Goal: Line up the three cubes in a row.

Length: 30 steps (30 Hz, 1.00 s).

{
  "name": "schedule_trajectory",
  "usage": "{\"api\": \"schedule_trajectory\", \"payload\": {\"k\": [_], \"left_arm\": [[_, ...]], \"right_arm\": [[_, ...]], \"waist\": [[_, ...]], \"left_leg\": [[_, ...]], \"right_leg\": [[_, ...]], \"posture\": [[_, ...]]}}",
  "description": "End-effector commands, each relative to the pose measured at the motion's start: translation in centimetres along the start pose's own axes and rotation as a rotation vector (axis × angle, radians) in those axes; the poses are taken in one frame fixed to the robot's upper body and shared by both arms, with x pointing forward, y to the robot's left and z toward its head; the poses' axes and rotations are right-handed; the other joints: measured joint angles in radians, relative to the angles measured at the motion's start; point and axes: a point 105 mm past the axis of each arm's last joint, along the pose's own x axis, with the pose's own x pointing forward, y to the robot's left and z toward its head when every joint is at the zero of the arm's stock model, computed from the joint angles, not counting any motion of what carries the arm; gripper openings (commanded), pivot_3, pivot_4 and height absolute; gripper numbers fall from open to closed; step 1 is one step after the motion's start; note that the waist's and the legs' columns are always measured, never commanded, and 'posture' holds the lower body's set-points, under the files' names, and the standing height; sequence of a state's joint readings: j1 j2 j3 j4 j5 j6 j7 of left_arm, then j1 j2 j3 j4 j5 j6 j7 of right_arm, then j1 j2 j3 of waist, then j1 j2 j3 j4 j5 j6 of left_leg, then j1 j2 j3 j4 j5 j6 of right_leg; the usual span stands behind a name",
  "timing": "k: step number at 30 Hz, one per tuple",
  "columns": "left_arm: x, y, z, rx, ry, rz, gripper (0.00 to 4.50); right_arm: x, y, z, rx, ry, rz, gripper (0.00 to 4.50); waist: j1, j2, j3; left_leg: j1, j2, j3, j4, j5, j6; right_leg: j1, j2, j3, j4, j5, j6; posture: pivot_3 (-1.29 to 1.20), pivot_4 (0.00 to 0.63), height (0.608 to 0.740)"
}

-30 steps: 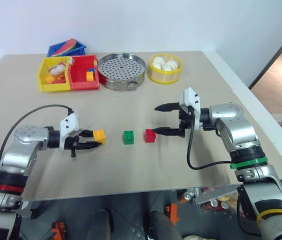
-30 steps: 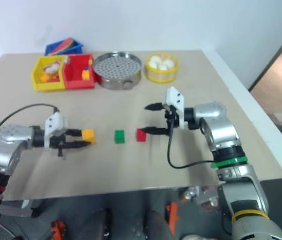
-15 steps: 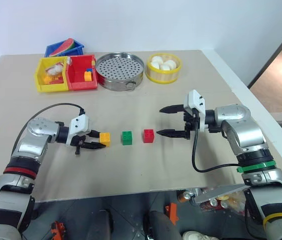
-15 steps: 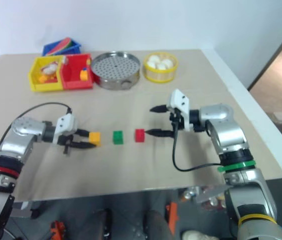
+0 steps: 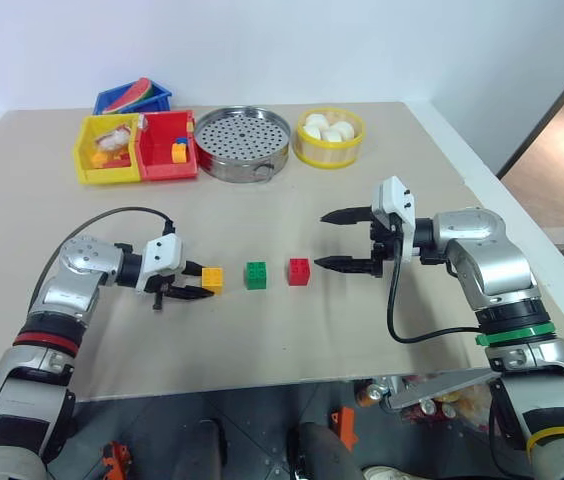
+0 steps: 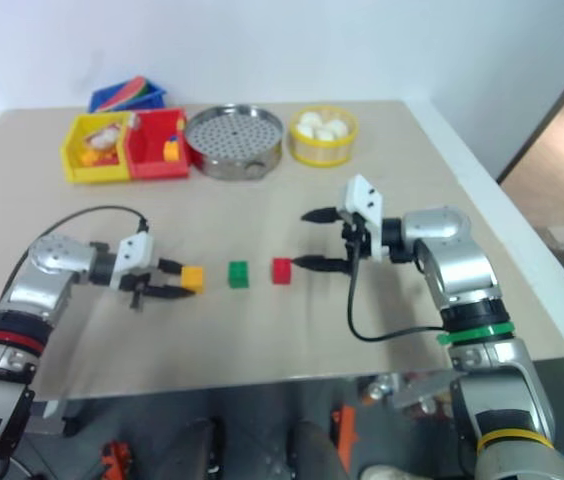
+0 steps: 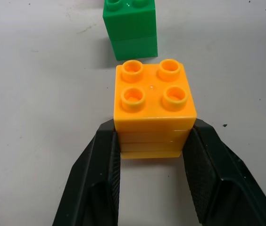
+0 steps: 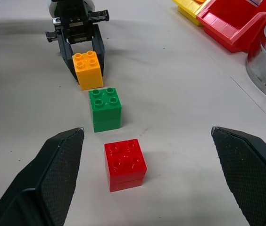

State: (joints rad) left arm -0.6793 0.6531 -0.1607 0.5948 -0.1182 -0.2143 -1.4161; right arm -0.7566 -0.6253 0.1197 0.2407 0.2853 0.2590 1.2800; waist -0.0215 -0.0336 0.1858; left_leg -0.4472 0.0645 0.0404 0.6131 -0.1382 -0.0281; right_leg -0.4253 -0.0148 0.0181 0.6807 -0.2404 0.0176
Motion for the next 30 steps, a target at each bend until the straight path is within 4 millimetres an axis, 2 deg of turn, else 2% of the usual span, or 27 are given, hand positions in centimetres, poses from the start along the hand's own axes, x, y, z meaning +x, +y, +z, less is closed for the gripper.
{"api": "schedule_trajectory", "payload": {"k": [1, 5, 6, 16, 21, 23, 26, 30], "left_arm": [[0.0, 0.1, -0.2, 0.022, 0.022, 0.005, 3.01], [-0.5, 0.6, 0.3, 0.053, 0.028, 0.028, 4.39], [-0.8, 0.7, 0.6, 0.061, 0.028, 0.032, 4.48], [-4.1, 0.0, 3.7, 0.015, -0.020, 0.109, 4.48], [-6.6, 1.6, 5.3, -0.113, -0.108, 0.354, 4.48], [-7.9, 2.7, 4.6, -0.162, -0.114, 0.517, 4.48], [-9.6, 3.2, 2.2, -0.236, -0.081, 0.727, 4.48], [-10.1, 2.6, -0.4, -0.313, -0.054, 0.850, 4.48]], "right_arm": [[-0.2, -0.4, 0.9, -0.042, -0.015, -0.008, 4.50], [-0.1, -0.3, 1.0, -0.043, -0.018, -0.005, 4.50], [-0.1, -0.3, 1.0, -0.043, -0.019, -0.004, 4.50], [-0.7, -0.9, 2.4, 0.022, -0.103, -0.080, 4.50], [-1.5, -2.0, 1.4, 0.021, -0.105, -0.215, 4.50], [-1.8, -2.4, 0.5, 0.023, -0.088, -0.271, 4.50], [-2.3, -3.1, -0.7, 0.031, -0.071, -0.362, 4.50], [-2.7, -3.5, -1.7, 0.049, -0.072, -0.435, 4.50]], "waist": [[0.000, 0.000, 0.000], [0.000, 0.000, 0.000], [0.000, 0.000, 0.000], [-0.002, 0.000, 0.000], [-0.001, 0.000, 0.000], [-0.001, 0.000, 0.000], [-0.002, 0.000, 0.000], [-0.001, 0.000, 0.000]], "left_leg": [[0.000, 0.000, 0.000, 0.001, 0.000, 0.000], [0.000, 0.000, 0.000, 0.001, 0.000, 0.000], [0.000, 0.000, 0.000, 0.001, 0.000, 0.000], [-0.001, 0.001, 0.000, 0.001, -0.001, 0.000], [-0.001, 0.002, 0.000, 0.002, -0.001, 0.000], [-0.001, 0.001, 0.000, 0.002, -0.001, 0.000], [0.000, 0.001, 0.000, 0.003, -0.001, 0.000], [0.000, 0.001, 0.001, 0.002, -0.001, 0.000]], "right_leg": [[0.000, 0.000, 0.000, 0.000, 0.000, 0.000], [0.000, 0.000, 0.000, 0.000, 0.000, 0.001], [0.000, 0.000, 0.000, 0.000, 0.000, 0.001], [-0.001, 0.001, 0.000, 0.001, -0.001, 0.001], [0.000, 0.000, 0.000, 0.001, 0.000, 0.001], [0.000, 0.000, 0.000, 0.001, 0.000, 0.001], [0.001, 0.000, 0.000, 0.001, 0.000, 0.002], [0.000, 0.000, 0.001, 0.001, 0.000, 0.002]], "posture": [[0.00, 0.150, 0.740], [0.00, 0.150, 0.740], [0.00, 0.150, 0.740], [0.00, 0.150, 0.740], [0.00, 0.150, 0.740], [0.00, 0.150, 0.740], [0.00, 0.150, 0.740], [0.00, 0.150, 0.740]]}}
